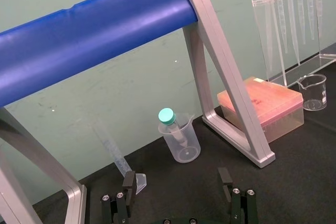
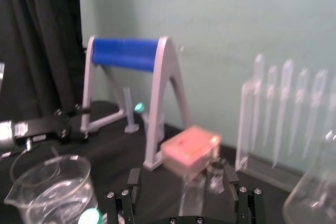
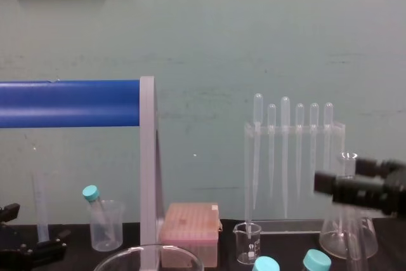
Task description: Hold the test tube with one hand and immerse one end into the beaker, then return it to the test tube rack.
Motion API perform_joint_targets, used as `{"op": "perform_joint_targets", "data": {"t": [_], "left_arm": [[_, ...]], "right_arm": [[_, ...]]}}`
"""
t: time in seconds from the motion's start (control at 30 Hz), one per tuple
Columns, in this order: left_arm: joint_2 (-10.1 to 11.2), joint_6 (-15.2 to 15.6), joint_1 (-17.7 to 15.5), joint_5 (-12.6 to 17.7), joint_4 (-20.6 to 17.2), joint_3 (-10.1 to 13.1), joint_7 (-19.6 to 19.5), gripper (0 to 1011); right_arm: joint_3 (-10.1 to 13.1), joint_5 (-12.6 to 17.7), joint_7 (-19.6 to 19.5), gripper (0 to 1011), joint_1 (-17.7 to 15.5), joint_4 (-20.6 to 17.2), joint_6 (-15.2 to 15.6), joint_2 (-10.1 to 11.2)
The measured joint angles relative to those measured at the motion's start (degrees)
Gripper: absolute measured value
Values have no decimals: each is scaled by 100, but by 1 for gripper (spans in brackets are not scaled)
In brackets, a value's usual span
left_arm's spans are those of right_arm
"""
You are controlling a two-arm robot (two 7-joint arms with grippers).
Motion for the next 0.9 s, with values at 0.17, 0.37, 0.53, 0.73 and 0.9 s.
{"op": "perform_joint_targets", "data": {"t": [0.17, 0.37, 0.53, 0.73, 0.9], "left_arm": [[0, 0, 0, 0, 0, 0, 0, 1000], [0, 0, 0, 0, 0, 0, 0, 1000], [0, 0, 0, 0, 0, 0, 0, 1000], [0, 0, 0, 0, 0, 0, 0, 1000], [0, 0, 0, 0, 0, 0, 0, 1000]], "right_arm": [[271, -166, -150, 1000, -109, -401, -166, 149], [732, -364, -553, 1000, -431, -773, -230, 236], [1201, -335, -981, 1000, -873, -797, -79, 145], [1341, -203, -1113, 1000, -1072, -496, 44, -84], [1285, -48, -1045, 1000, -1039, -4, 220, -318]]}}
